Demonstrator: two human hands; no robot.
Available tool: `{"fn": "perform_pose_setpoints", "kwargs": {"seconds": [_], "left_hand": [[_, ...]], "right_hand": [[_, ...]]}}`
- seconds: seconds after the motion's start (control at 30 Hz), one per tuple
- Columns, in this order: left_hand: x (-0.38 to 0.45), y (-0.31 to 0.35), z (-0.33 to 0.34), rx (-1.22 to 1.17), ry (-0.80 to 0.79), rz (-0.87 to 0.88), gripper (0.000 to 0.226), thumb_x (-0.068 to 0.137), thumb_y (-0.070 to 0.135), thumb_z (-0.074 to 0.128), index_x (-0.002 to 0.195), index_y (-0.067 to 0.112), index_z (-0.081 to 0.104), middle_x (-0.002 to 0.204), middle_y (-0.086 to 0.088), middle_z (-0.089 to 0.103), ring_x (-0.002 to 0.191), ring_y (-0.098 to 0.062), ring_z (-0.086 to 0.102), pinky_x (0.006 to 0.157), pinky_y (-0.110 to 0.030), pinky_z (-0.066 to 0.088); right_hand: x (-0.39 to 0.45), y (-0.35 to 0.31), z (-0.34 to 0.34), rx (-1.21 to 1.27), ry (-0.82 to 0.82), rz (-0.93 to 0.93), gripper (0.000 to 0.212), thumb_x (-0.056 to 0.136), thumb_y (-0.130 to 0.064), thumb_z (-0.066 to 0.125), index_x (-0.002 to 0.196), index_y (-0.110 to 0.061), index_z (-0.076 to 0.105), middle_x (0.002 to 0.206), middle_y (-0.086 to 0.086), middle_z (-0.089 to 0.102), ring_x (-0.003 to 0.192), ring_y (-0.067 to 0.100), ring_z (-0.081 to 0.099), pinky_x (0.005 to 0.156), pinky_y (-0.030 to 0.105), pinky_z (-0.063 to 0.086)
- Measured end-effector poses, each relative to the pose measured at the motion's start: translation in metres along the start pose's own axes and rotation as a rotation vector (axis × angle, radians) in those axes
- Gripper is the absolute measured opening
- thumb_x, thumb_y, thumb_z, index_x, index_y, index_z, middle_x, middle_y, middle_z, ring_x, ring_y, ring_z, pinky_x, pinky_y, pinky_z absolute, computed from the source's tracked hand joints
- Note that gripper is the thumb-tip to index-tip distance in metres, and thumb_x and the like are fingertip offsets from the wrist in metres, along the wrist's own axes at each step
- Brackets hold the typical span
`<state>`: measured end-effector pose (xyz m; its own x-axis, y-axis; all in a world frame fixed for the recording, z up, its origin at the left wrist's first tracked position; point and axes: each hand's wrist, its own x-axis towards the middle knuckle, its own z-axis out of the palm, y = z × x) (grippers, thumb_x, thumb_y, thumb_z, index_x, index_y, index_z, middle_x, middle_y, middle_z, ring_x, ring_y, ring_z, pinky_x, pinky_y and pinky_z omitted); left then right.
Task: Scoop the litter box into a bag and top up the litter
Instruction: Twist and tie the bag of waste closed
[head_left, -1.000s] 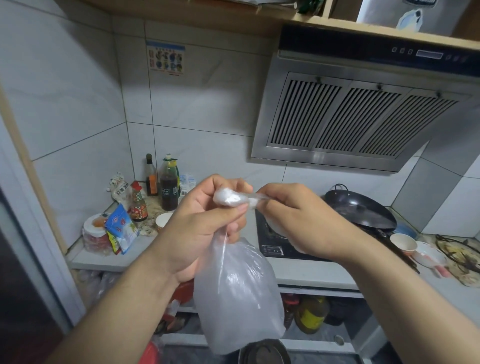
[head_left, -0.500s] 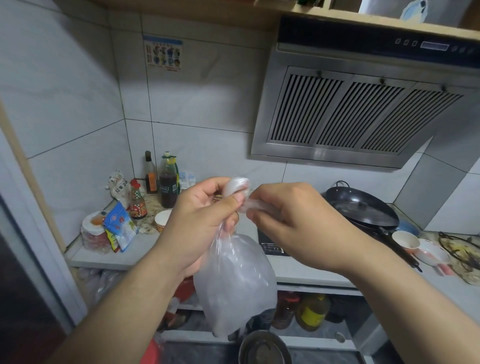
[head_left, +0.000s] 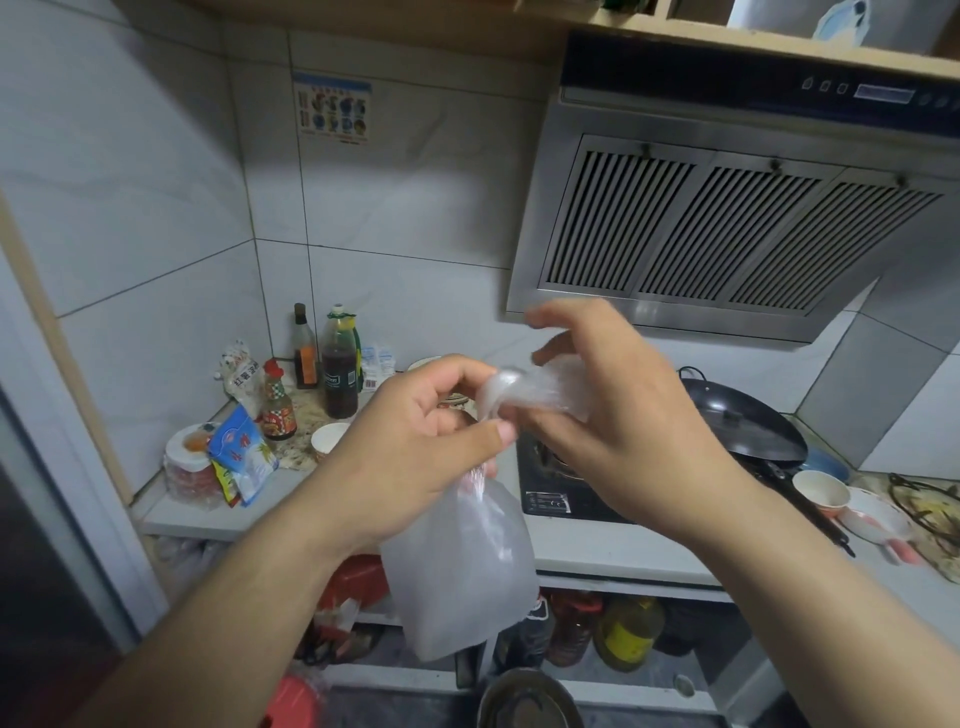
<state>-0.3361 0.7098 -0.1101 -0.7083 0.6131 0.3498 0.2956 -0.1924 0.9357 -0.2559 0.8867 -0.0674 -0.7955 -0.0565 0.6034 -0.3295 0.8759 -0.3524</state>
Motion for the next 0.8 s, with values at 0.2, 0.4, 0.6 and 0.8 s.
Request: {"fn": "perform_pose_setpoints", "kwargs": {"seconds": [0.2,0.4,0.6,0.8], "left_hand": [[0.004,-0.002,0.002,0.054,0.047,0.052,0.014,0.092,0.000,0.070,0.103,0.008,0.067,0.103,-0.015,0.073,0.095,-0.021,0.072,0.091,-0.029,0.056],[0.007,-0.004,0.007,0.089,0.072,0.081,0.010,0.097,0.009,0.068,0.106,0.009,0.066,0.104,-0.016,0.070,0.101,-0.031,0.070,0.092,-0.033,0.056],[0.009,-0.014,0.016,0.093,0.110,0.095,0.010,0.099,0.010,0.064,0.104,0.018,0.066,0.096,-0.007,0.074,0.093,-0.028,0.073,0.087,-0.046,0.060],[0.009,-0.013,0.019,0.011,0.114,0.085,0.021,0.087,-0.004,0.074,0.103,0.010,0.072,0.096,-0.015,0.074,0.085,-0.016,0.071,0.079,-0.022,0.058]], "right_hand": [[0.003,0.000,0.000,0.412,-0.103,0.188,0.024,0.088,-0.004,0.072,0.107,-0.018,0.073,0.080,-0.014,0.071,0.072,0.002,0.066,0.066,0.018,0.049],[0.005,0.000,0.005,0.546,-0.070,0.286,0.010,0.088,-0.005,0.071,0.094,-0.011,0.069,0.063,-0.005,0.068,0.057,0.012,0.061,0.054,0.020,0.045],[0.002,0.005,0.010,0.662,-0.020,0.371,0.011,0.090,-0.004,0.069,0.089,-0.002,0.059,0.059,0.003,0.064,0.051,0.012,0.057,0.046,0.017,0.041],[-0.003,0.011,0.010,0.750,-0.004,0.464,0.014,0.089,-0.006,0.070,0.090,0.000,0.057,0.059,0.008,0.060,0.053,0.021,0.055,0.042,0.022,0.036]]}}
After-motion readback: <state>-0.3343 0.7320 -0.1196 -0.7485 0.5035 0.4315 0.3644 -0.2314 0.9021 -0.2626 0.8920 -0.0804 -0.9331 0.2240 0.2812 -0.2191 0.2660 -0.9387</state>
